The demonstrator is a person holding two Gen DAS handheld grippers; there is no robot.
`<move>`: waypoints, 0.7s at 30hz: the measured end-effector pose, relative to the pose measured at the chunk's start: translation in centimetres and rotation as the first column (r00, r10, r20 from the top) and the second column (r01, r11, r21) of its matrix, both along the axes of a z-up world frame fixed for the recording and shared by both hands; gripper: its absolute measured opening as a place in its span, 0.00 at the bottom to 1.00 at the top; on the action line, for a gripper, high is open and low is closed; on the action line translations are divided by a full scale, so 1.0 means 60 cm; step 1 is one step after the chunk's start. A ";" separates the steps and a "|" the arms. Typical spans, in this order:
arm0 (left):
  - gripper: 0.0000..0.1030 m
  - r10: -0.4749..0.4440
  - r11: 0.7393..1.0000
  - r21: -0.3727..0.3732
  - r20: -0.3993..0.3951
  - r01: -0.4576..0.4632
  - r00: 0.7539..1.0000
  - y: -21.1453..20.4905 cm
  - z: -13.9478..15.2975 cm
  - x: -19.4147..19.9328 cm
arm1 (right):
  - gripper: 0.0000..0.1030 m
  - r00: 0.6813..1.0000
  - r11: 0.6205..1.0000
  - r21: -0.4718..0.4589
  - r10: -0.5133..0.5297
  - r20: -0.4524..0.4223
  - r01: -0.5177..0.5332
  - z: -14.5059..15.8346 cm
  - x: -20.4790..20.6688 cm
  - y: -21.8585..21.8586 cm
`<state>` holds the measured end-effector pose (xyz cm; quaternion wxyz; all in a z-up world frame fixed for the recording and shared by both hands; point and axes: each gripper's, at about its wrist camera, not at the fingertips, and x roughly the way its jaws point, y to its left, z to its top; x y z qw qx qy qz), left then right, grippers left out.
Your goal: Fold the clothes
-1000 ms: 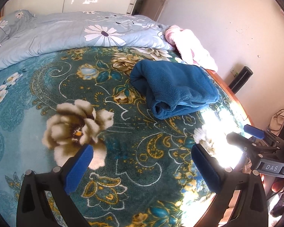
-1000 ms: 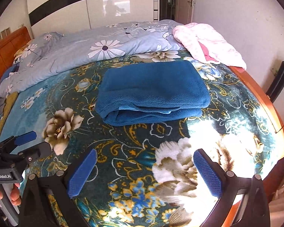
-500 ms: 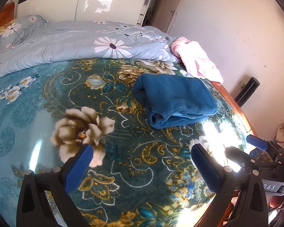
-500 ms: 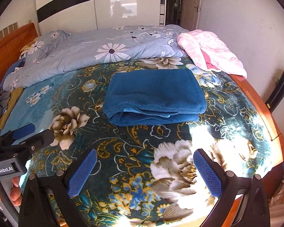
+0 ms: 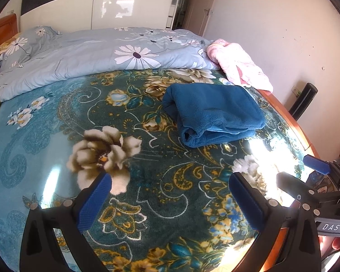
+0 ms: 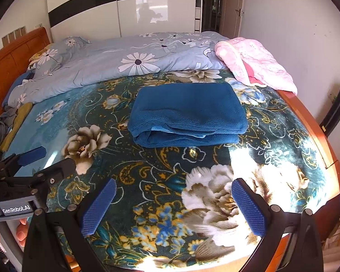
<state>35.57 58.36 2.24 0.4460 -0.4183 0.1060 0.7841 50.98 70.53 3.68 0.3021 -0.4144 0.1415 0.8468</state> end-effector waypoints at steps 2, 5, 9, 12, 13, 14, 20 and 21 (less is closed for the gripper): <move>1.00 0.000 1.000 -0.003 -0.003 0.000 1.000 0.000 -0.001 0.002 | 1.00 1.000 1.000 -0.003 0.001 0.000 -0.001 -0.001 0.001 0.000; 1.00 0.001 1.000 -0.009 -0.012 -0.001 1.000 0.000 -0.001 0.005 | 1.00 1.000 1.000 -0.006 0.000 0.002 0.000 -0.002 0.002 0.001; 1.00 -0.006 1.000 -0.017 -0.014 0.005 1.000 0.004 -0.001 0.008 | 1.00 1.000 1.000 -0.011 0.006 0.006 -0.006 -0.004 -0.001 0.001; 1.00 -0.011 1.000 -0.023 -0.014 0.011 1.000 0.007 -0.003 0.010 | 1.00 1.000 1.000 -0.013 0.012 0.010 -0.011 -0.006 -0.003 0.001; 1.00 -0.012 1.000 -0.025 -0.015 0.012 1.000 0.008 -0.003 0.010 | 1.00 1.000 1.000 -0.014 0.012 0.011 -0.012 -0.006 -0.004 0.001; 1.00 -0.014 0.999 -0.028 -0.017 0.014 1.000 0.008 -0.004 0.010 | 1.00 1.000 1.000 -0.015 0.013 0.011 -0.013 -0.007 -0.004 0.001; 1.00 -0.021 0.999 -0.047 -0.032 0.019 0.999 0.013 -0.008 0.012 | 1.00 1.000 1.000 -0.017 0.012 0.014 -0.012 -0.008 -0.007 0.005; 1.00 -0.021 0.999 -0.048 -0.033 0.019 0.999 0.014 -0.009 0.012 | 1.00 1.000 1.000 -0.017 0.012 0.014 -0.012 -0.008 -0.007 0.005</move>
